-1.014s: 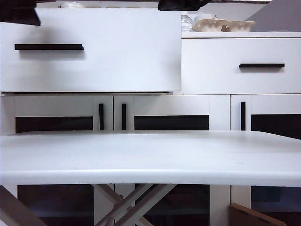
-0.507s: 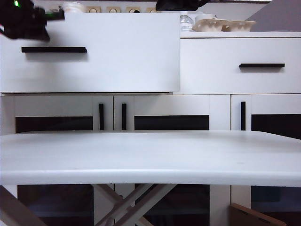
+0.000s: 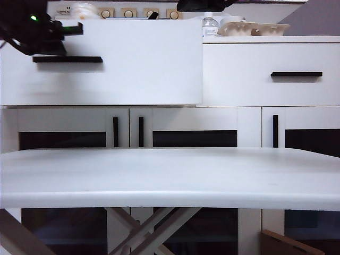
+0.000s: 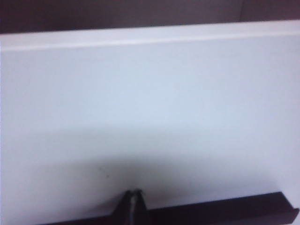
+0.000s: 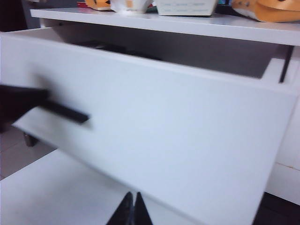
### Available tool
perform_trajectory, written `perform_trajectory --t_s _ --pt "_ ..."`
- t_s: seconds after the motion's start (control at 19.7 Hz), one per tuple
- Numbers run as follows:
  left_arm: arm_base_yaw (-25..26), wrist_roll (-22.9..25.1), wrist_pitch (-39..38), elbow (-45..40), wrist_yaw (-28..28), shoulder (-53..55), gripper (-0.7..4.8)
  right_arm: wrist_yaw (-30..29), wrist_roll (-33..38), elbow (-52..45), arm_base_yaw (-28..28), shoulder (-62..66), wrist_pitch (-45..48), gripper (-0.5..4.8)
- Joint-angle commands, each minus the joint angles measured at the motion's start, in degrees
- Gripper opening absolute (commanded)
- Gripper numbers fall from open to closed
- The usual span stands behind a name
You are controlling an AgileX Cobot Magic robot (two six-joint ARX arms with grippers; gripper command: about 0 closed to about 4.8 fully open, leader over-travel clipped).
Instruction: Pick up a can of beer from the white table, open the left drawer, place the beer inside the drawer, and finally close the drawer.
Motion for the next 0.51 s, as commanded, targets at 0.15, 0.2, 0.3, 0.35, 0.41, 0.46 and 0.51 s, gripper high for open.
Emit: perform_trajectory --t_s 0.15,0.2,0.3,0.35,0.41,0.46,0.51 --pt "0.1 -0.2 2.0 6.4 1.4 3.2 -0.06 -0.1 -0.4 0.3 0.1 -0.2 0.2 -0.06" --pt "0.1 -0.2 2.2 6.9 1.3 3.5 -0.06 -0.1 -0.7 0.3 0.1 -0.2 0.3 -0.06" --pt "0.1 -0.2 2.3 8.0 1.3 4.1 -0.05 -0.1 -1.7 0.3 0.1 -0.2 0.3 -0.06" --pt "0.1 -0.2 2.4 8.8 1.3 5.0 -0.06 -0.1 -1.7 0.3 0.1 -0.2 0.3 -0.06" --pt "0.3 -0.2 2.3 9.7 1.3 5.9 -0.06 -0.2 -1.7 0.3 0.1 -0.2 0.2 -0.06" --pt "0.4 -0.2 2.3 10.6 1.3 6.9 -0.06 -0.4 -1.7 0.3 0.1 -0.2 0.3 -0.06" --pt "0.4 -0.2 2.3 12.0 1.4 8.1 -0.06 -0.7 -1.7 0.3 0.1 -0.2 0.3 -0.06"
